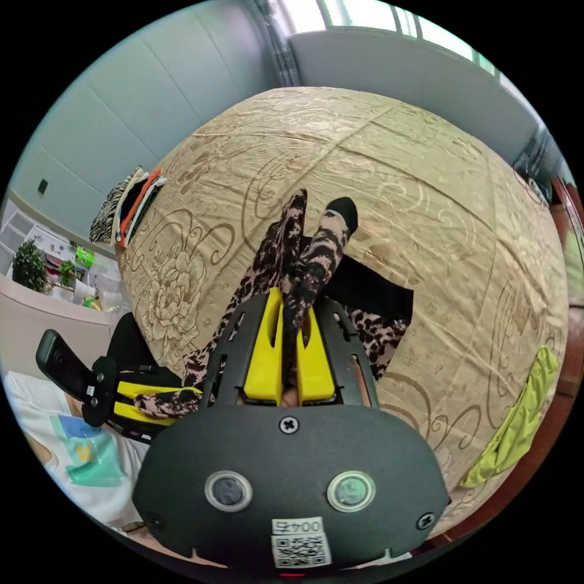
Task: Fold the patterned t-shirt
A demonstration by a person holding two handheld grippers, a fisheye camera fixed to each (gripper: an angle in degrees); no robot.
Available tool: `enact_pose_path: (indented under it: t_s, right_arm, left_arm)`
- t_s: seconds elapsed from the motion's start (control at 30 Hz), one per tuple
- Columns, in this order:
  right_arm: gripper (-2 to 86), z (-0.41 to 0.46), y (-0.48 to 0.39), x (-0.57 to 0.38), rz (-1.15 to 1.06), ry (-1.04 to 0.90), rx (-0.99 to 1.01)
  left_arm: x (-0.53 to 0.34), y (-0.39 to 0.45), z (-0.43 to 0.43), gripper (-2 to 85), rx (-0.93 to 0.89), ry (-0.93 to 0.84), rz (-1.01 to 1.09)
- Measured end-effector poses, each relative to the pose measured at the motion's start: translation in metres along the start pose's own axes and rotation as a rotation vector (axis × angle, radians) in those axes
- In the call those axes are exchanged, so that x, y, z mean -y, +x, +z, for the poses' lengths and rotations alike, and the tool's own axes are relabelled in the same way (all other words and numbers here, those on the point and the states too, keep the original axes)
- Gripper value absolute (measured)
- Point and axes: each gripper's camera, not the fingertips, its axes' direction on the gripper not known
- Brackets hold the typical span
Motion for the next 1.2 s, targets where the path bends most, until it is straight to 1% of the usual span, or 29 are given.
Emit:
enact_pose_path:
  t_s: [0.03,0.1,0.13,0.2,0.23,0.33,0.5,0.57,0.63,0.67,0.7,0.73,0.8,0.87,0.93,1.0,1.1,1.2]
  right_arm:
    - [1.1,0.008,0.018,-0.014,0.020,0.005,0.014]
    - [1.7,0.050,0.083,-0.066,0.105,-0.008,0.055]
    - [1.8,0.061,0.097,-0.079,0.123,-0.016,0.059]
    - [2.2,0.093,0.136,-0.119,0.164,-0.004,0.119]
    - [2.2,0.097,0.143,-0.127,0.165,0.012,0.136]
    - [2.5,0.105,0.161,-0.151,0.129,0.061,0.153]
    - [3.2,0.097,0.158,-0.180,-0.043,0.107,0.022]
    - [4.3,0.114,0.168,-0.197,-0.020,0.069,-0.021]
    - [6.9,0.146,0.188,-0.217,0.063,-0.027,-0.026]
    - [9.4,0.161,0.202,-0.234,0.110,-0.051,0.023]
    - [10.8,0.160,0.215,-0.254,0.169,0.017,0.093]
    - [11.5,0.157,0.221,-0.264,0.203,0.055,0.122]
    - [12.6,0.141,0.243,-0.309,0.318,0.207,0.179]
    - [11.7,0.129,0.254,-0.344,0.426,0.271,0.121]
    - [9.9,0.117,0.251,-0.378,0.474,0.337,0.071]
    - [7.2,0.104,0.225,-0.416,0.444,0.419,0.080]
    - [4.7,0.112,0.175,-0.449,0.351,0.432,0.083]
    - [3.5,0.145,0.136,-0.468,0.282,0.397,0.118]
  left_arm:
    - [0.000,0.010,0.031,1.6,0.016,-0.045,0.016]
    - [-0.004,0.020,0.077,1.3,0.036,-0.125,0.038]
    - [-0.008,0.022,0.107,1.1,0.043,-0.185,0.037]
    - [-0.016,0.022,0.140,1.0,0.040,-0.248,0.023]
    - [-0.020,0.021,0.151,0.9,0.036,-0.263,0.001]
    - [-0.019,0.024,0.152,0.9,0.062,-0.216,-0.003]
    - [-0.006,0.027,0.139,1.4,0.083,-0.112,0.009]
    - [-0.006,0.027,0.147,2.0,0.072,-0.128,0.009]
    - [-0.012,0.021,0.173,3.6,0.064,-0.225,-0.002]
    - [-0.015,0.018,0.179,4.1,0.046,-0.254,-0.013]
    - [-0.020,0.012,0.187,5.9,-0.003,-0.297,-0.038]
    - [-0.024,0.008,0.185,7.6,-0.041,-0.295,-0.051]
    - [-0.025,0.008,0.176,9.9,-0.056,-0.273,-0.036]
    - [-0.023,0.011,0.171,11.9,-0.079,-0.284,-0.007]
    - [-0.018,0.016,0.157,13.4,-0.136,-0.281,0.026]
    - [-0.017,0.020,0.135,13.8,-0.190,-0.247,0.084]
    - [-0.025,0.005,0.084,13.0,-0.158,-0.165,0.143]
    - [-0.042,-0.054,0.038,10.6,-0.078,-0.089,0.058]
